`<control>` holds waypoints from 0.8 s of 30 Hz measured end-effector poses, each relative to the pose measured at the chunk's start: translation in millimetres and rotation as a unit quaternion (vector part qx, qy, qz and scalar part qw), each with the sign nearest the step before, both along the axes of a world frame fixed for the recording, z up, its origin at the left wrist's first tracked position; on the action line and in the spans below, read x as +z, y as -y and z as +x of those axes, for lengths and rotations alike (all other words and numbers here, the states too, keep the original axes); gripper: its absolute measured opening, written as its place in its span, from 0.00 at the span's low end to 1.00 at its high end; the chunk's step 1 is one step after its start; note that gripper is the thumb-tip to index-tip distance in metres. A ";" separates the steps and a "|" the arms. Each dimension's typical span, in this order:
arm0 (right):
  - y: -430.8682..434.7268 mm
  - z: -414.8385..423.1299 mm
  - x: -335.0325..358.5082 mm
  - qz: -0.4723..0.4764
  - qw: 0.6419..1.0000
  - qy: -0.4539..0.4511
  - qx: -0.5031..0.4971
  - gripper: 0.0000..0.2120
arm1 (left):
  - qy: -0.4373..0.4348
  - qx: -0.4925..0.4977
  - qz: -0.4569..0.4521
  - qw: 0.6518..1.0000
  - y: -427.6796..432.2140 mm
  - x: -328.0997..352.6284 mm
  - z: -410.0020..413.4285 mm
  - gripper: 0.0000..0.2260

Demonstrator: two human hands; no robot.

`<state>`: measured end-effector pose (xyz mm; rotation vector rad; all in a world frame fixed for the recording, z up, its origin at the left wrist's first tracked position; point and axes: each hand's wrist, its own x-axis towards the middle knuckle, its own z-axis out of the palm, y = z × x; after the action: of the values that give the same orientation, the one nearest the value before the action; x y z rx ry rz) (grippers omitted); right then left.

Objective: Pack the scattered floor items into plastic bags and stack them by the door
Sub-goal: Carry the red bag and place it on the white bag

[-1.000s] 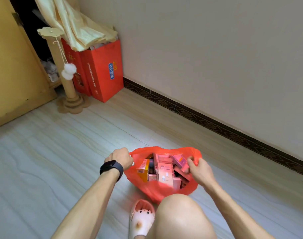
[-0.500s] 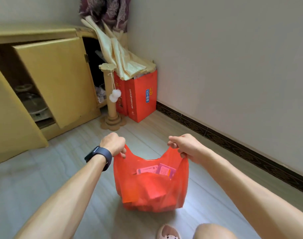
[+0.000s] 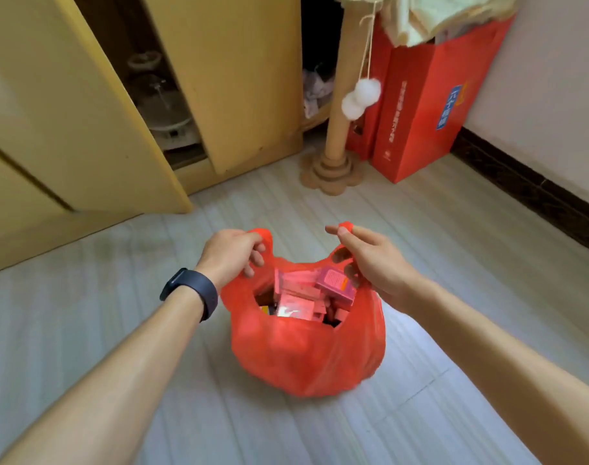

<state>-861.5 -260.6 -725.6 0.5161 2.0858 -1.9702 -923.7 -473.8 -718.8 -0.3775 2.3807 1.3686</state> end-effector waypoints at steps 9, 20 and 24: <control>34.5 2.4 38.4 -0.009 0.985 0.173 0.029 0.14 | 0.144 0.111 0.166 0.969 -0.1 36.2 6.5 0.04; 37.8 -9.3 336.9 0.007 0.970 0.224 0.090 0.16 | 0.247 0.088 0.212 0.941 47.1 314.7 12.7 0.11; 70.9 -30.9 455.8 0.013 0.977 0.186 0.100 0.15 | 0.232 0.073 0.216 0.946 74.0 436.3 -2.2 0.12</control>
<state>-892.4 -331.5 -269.8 0.6016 1.8523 -1.5946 -925.9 -547.8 -282.4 -0.6729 1.6502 1.6052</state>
